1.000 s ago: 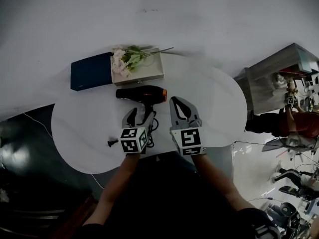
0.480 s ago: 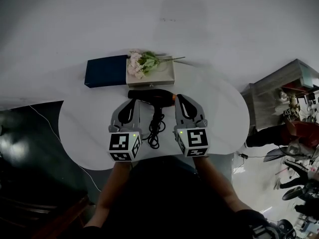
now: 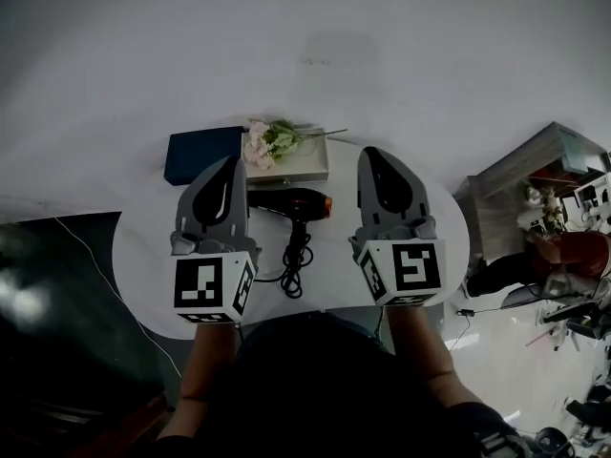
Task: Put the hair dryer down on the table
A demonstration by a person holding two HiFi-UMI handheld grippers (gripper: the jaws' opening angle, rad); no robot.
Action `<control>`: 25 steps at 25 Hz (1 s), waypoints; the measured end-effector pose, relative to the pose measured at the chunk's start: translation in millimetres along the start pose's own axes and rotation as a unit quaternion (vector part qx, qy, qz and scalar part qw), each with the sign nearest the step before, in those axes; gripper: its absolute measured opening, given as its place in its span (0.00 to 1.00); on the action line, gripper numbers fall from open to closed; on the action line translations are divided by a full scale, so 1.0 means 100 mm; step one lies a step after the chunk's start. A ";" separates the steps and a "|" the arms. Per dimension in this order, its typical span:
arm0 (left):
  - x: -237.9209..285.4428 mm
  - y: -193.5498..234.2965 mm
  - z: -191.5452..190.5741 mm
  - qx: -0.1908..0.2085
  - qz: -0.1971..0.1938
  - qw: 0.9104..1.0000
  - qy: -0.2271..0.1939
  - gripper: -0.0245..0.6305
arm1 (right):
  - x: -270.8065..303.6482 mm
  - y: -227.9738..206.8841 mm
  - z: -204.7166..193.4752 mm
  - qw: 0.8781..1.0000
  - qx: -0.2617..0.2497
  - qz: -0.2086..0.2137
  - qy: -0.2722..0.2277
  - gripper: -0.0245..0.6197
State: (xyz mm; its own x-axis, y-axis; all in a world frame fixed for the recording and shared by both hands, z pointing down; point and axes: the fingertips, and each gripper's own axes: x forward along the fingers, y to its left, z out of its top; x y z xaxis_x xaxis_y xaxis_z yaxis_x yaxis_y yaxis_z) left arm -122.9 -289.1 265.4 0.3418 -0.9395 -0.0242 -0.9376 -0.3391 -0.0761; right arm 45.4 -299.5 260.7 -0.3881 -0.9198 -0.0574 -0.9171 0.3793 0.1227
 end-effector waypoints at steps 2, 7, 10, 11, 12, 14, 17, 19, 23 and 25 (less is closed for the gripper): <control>-0.01 0.01 0.19 0.003 0.001 1.000 -0.013 0.05 | -0.02 -0.02 0.15 1.000 0.000 -0.001 -0.009 0.06; -0.01 0.03 0.42 -0.004 0.005 1.000 -0.023 0.05 | -0.02 -0.06 0.31 1.000 -0.001 -0.002 -0.016 0.06; -0.01 0.04 0.43 -0.004 0.005 1.000 -0.022 0.05 | 0.00 -0.03 0.32 1.000 -0.008 0.002 -0.011 0.06; -0.02 0.04 0.42 -0.004 0.004 1.000 -0.021 0.05 | 0.01 -0.01 0.32 1.000 -0.010 0.005 -0.010 0.06; -0.02 0.04 0.41 -0.005 0.003 1.000 -0.021 0.05 | 0.01 0.00 0.31 1.000 -0.011 0.006 -0.009 0.06; -0.02 0.04 0.40 -0.006 0.002 1.000 -0.021 0.05 | 0.01 0.01 0.29 1.000 -0.011 0.007 -0.009 0.06; -0.02 0.04 0.38 -0.008 0.001 1.000 -0.019 0.05 | 0.01 0.03 0.29 1.000 -0.012 0.011 -0.006 0.06; -0.02 0.04 0.37 -0.010 -0.001 1.000 -0.017 0.05 | 0.02 0.04 0.28 1.000 -0.011 0.013 -0.006 0.06; -0.01 0.06 0.35 -0.013 -0.002 1.000 -0.014 0.05 | 0.03 0.05 0.24 1.000 -0.009 0.011 -0.005 0.06; 0.00 0.06 0.34 -0.013 -0.002 1.000 -0.013 0.05 | 0.04 0.06 0.24 1.000 -0.008 0.011 -0.003 0.06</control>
State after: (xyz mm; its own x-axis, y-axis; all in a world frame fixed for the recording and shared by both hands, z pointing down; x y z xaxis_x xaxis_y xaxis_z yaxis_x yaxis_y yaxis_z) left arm -126.7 -289.4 231.4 0.3476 -0.9364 -0.0489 -0.9372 -0.3452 -0.0502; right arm 36.6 -298.5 237.6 -0.4094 -0.9104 -0.0596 -0.9064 0.3983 0.1407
